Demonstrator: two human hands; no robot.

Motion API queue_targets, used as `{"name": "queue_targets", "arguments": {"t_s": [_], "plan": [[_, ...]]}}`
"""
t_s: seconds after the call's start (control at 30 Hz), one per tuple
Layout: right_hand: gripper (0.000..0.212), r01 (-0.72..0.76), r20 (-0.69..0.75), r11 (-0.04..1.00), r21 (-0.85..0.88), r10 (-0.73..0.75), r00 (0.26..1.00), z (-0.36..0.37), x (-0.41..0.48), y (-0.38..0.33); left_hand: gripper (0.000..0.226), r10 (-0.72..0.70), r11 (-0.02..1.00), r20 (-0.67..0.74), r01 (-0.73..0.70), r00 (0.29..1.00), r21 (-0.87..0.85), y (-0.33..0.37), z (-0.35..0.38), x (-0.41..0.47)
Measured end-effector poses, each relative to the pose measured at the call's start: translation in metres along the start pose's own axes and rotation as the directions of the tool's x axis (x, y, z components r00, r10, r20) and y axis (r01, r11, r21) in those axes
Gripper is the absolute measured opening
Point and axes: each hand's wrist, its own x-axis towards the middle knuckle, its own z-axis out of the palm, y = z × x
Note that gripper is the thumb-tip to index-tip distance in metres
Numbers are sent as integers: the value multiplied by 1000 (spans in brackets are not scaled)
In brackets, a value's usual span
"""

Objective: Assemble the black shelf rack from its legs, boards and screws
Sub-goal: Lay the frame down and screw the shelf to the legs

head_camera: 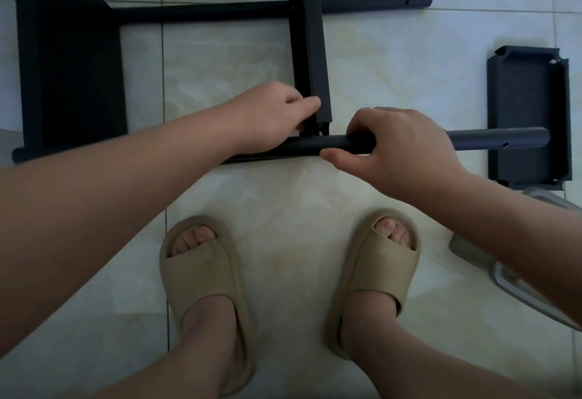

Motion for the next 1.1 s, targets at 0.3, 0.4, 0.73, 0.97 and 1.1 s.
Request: {"name": "queue_targets", "arguments": {"t_s": [0.3, 0.4, 0.73, 0.97, 1.1], "plan": [[46, 35, -38, 999, 25, -34, 999, 7, 10, 13, 34, -64, 983, 47, 71, 997, -170, 3, 0, 23], [45, 41, -23, 999, 26, -40, 999, 9, 13, 15, 36, -53, 988, 29, 57, 998, -144, 3, 1, 24], [48, 49, -12, 998, 34, -49, 999, 8, 17, 17, 38, -35, 989, 46, 41, 998, -143, 1, 1, 26], [46, 29, 2, 998, 50, -29, 1000, 8, 19, 18, 37, -31, 993, 48, 37, 998, -112, 1, -1, 27], [46, 24, -2, 998, 60, -24, 1000, 10, 19, 19, 37, -28, 994, 46, 33, 999, -108, 1, -1, 27]]}}
